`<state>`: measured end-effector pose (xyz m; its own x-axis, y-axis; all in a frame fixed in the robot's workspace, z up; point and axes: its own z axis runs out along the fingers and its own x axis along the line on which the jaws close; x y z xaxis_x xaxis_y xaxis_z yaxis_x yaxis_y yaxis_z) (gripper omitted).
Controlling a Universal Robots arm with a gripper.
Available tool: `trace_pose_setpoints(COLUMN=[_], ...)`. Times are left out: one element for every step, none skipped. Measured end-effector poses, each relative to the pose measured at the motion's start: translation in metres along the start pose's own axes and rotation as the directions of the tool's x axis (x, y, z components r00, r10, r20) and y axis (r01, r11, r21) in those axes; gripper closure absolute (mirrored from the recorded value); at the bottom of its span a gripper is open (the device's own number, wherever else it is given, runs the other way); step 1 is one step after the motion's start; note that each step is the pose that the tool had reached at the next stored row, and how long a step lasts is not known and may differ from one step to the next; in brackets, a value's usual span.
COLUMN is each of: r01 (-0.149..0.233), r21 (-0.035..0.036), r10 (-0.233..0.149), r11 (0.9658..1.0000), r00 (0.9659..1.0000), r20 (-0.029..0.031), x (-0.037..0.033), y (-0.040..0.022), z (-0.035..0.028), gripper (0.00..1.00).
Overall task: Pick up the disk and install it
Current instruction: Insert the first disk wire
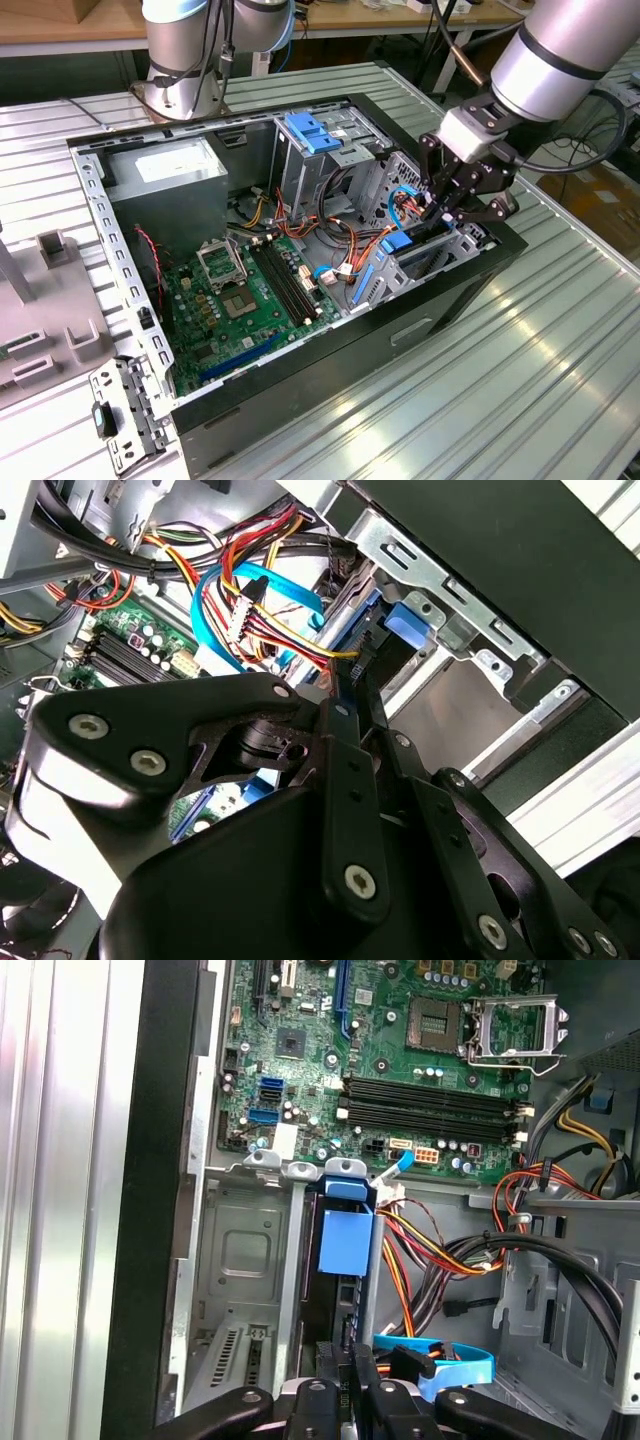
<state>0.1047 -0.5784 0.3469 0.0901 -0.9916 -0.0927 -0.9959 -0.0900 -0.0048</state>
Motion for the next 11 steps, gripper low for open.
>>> trace_pose_setpoints(r01=[0.000,0.000,0.000,0.000,0.000,0.000,0.000,0.000,0.000,0.000,0.000], r21=[0.0000,0.0000,0.0000,0.0000,0.0000,0.0000,0.0000,0.0000,-0.0001,-0.0001,-0.0001], r10=[0.000,0.000,0.000,0.000,0.000,0.000,0.000,0.000,0.000,0.000,0.000], r11=[1.0000,1.0000,1.0000,1.0000,1.0000,1.0000,1.0000,1.0000,1.0000,1.0000,1.0000], r00=[1.0000,1.0000,1.0000,1.0000,1.0000,1.0000,1.0000,1.0000,1.0000,1.0000,1.0000], r20=[0.0000,-0.0002,0.0000,0.0001,0.0000,0.0000,-0.0001,-0.0001,-0.0001,-0.0001,-0.0003], x=[-0.0002,-0.0005,-0.0008,-0.0009,-0.0012,-0.0013,-0.0015,-0.0016,-0.0017,-0.0017,-0.0017], y=[0.0000,0.0000,-0.0001,-0.0001,-0.0001,-0.0001,-0.0001,-0.0001,-0.0001,-0.0002,-0.0002], z=[0.0001,0.0002,0.0005,0.0007,0.0008,0.0010,0.0012,0.0013,0.0017,0.0019,0.0021], gripper=[0.82,0.82,0.82,0.82,0.82,0.82,0.82,0.82,0.82,0.82,0.82])
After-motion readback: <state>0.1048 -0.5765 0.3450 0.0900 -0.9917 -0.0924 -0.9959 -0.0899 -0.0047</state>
